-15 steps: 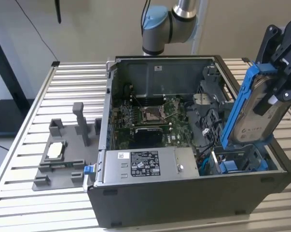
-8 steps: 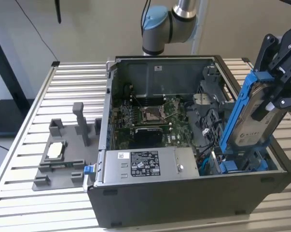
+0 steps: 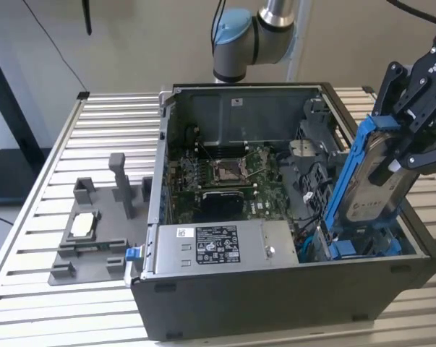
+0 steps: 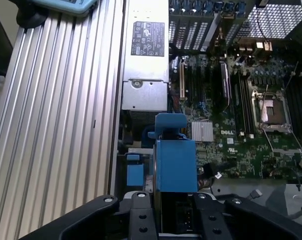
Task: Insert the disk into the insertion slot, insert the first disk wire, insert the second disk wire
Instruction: 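Insert the disk into the insertion slot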
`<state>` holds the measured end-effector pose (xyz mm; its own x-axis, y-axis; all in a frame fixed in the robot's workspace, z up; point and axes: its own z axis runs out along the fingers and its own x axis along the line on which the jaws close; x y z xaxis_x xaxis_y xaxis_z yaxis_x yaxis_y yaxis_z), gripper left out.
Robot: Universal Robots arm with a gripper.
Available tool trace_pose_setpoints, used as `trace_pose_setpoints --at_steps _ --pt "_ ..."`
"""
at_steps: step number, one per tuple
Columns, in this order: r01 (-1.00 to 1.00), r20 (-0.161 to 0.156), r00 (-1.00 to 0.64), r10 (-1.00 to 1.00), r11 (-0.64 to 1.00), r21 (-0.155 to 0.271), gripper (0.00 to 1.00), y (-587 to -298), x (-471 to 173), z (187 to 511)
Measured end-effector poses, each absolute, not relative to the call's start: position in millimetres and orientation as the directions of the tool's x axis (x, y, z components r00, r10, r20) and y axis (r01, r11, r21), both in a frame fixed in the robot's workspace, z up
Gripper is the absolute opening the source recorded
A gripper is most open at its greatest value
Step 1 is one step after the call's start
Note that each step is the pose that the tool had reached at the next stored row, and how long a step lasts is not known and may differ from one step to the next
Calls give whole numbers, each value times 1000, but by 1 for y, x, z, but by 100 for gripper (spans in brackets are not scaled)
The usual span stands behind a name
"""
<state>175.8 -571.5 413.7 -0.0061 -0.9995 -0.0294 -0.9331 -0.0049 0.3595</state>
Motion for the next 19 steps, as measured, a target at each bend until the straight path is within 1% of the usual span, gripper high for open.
trace_pose_setpoints --at_steps 14,19 --pt "-928 -30 -17 -999 5 373 32 -575 177 392" --pt "-920 -29 -19 -999 6 392 32 -575 177 388"
